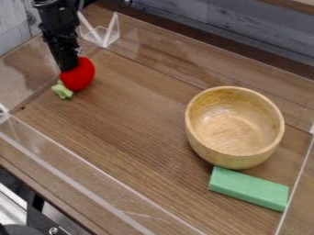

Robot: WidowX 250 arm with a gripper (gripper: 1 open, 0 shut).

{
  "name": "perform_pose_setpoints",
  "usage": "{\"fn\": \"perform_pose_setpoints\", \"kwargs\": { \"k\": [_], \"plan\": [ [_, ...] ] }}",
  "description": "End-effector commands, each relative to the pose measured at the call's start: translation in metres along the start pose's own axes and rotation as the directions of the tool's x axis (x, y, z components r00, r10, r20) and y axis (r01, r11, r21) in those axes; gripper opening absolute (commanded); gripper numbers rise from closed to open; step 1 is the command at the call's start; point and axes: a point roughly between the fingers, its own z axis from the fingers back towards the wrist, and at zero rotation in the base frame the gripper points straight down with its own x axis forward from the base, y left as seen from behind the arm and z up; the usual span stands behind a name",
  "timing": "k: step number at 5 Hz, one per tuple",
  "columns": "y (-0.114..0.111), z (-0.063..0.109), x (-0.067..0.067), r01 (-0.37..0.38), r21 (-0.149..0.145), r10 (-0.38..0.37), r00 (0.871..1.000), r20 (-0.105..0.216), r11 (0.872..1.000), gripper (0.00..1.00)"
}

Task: Move the red object to the left side of the table

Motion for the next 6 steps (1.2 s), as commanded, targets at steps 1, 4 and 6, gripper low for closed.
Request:
{"fn": "perform_pose_setpoints", "kwargs": {
  "k": [1,4,6],
  "plan": [
    [0.009,0.021,0.005,-0.094,0.017,0.092,0.994,0.061,0.995,0.0],
    [-0.006,-0.005,-0.003,-0.187,-0.062,0.19,0.981,0.048,0.98,0.0],
    [-0.026,-0.023,-0.006,-0.236,-0.105,0.24,0.971,0.025,0.966,0.0]
  ]
}}
